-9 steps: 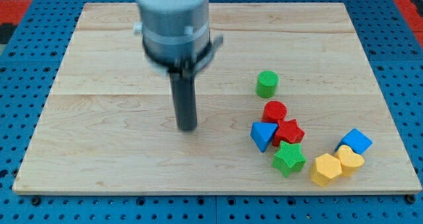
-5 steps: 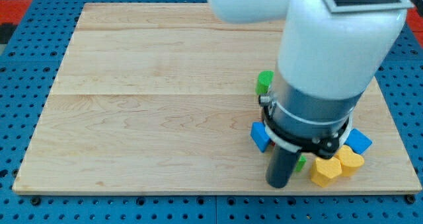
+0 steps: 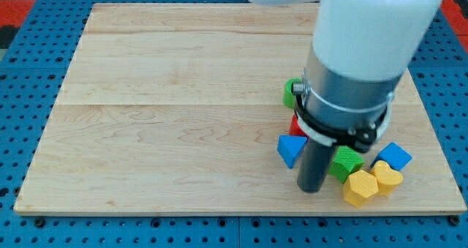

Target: Move the green star above the yellow hexagon

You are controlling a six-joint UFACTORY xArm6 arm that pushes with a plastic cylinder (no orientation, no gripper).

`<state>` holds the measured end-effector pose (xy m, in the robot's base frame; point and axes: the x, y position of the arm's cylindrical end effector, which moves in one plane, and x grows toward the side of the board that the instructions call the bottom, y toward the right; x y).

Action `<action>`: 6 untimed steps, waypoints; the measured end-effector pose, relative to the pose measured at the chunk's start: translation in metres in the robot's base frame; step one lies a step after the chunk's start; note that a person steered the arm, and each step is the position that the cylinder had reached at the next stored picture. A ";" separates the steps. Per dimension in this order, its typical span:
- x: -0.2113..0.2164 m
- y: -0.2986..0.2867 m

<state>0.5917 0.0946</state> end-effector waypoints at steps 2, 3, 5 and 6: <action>-0.018 0.031; -0.025 0.031; -0.040 0.037; -0.034 0.048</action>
<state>0.5579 0.1423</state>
